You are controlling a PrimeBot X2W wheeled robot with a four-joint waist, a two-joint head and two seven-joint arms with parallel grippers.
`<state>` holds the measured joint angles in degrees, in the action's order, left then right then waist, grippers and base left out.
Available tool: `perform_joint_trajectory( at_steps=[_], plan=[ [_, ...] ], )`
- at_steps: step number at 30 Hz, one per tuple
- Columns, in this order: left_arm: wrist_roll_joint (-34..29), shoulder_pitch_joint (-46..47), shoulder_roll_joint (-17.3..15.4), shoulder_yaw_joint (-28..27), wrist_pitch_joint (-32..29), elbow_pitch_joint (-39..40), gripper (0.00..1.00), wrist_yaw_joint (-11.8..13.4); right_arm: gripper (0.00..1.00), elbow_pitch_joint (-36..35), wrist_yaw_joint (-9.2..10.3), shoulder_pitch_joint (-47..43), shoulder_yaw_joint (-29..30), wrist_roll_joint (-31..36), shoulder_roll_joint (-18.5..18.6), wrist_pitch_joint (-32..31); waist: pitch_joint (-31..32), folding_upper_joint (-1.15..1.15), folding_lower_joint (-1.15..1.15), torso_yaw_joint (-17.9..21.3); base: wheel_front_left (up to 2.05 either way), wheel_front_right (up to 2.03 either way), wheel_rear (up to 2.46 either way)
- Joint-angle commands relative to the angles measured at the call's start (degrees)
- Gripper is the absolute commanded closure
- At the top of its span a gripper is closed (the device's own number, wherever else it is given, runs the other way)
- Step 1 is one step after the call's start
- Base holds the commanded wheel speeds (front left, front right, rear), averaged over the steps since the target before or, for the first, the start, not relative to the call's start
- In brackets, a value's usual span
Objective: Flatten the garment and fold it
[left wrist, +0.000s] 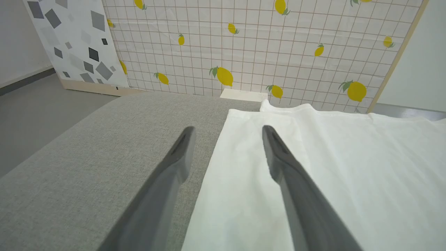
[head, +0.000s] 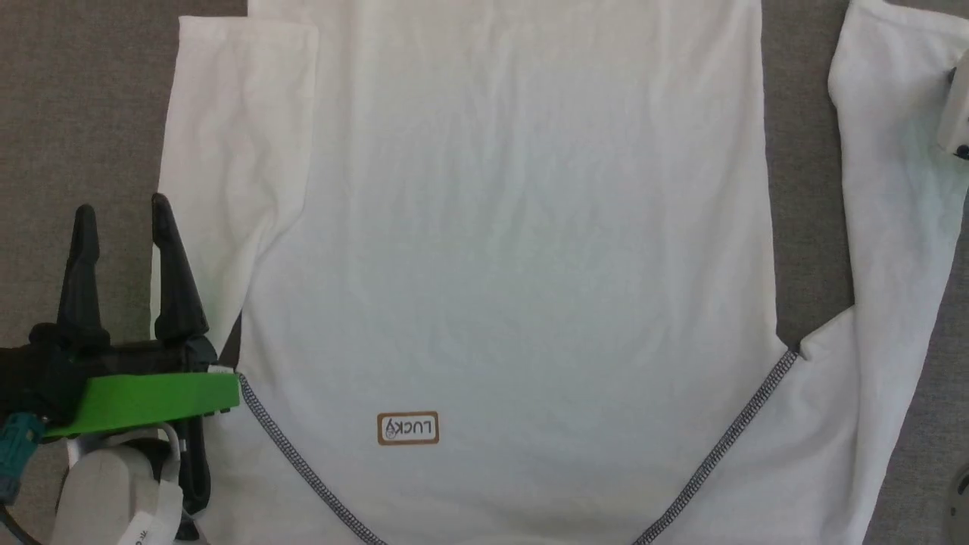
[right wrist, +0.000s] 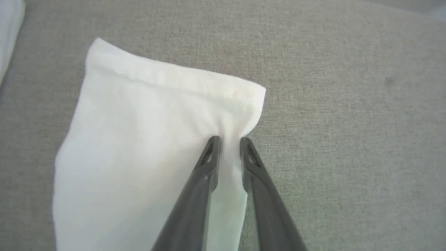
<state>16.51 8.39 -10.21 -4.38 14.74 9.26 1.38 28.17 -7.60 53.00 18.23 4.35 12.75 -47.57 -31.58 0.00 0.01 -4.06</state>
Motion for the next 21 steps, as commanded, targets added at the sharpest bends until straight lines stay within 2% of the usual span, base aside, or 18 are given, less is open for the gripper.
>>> perform_joint_trajectory(
  at_steps=[1, 7, 12, 16, 21],
  plan=[
    [-0.5, 1.0, 0.6, -0.4, 0.3, -0.4, 0.00, -0.6, 1.00, 0.0, 0.11, -1.2, 1.3, -1.3, 0.4, 1.3, 2.8, 0.00, -0.01, 0.4, 0.00, 0.00, 0.00],
    [-1.5, -0.6, 2.3, -2.0, 0.3, -1.7, 0.00, -1.7, 1.00, -5.8, 0.11, -7.5, 6.5, -8.2, 3.6, 6.2, 9.8, 0.00, -0.01, 0.5, 0.00, 0.00, 0.00],
    [-2.3, -3.1, 3.2, -3.3, 0.3, -2.6, 0.00, -2.3, 1.00, -11.8, 0.11, -19.5, 14.0, -12.1, 8.1, 6.8, 15.3, 0.00, -0.01, 0.5, 0.00, 0.00, 0.00],
    [-2.6, -4.9, 3.9, -4.6, 0.3, -2.5, 0.00, -2.6, 1.00, -14.2, 0.11, -27.7, 19.5, -14.4, 9.5, 7.2, 18.2, 0.00, -0.01, 1.3, 0.00, 0.00, 0.00],
    [-2.5, -7.4, 4.6, -6.4, 0.3, -1.9, 0.00, -2.5, 1.00, -16.7, 0.11, -33.1, 22.2, -15.1, 9.0, 8.3, 20.9, 0.00, -0.01, 2.9, 0.00, 0.00, 0.00]
  ],
)
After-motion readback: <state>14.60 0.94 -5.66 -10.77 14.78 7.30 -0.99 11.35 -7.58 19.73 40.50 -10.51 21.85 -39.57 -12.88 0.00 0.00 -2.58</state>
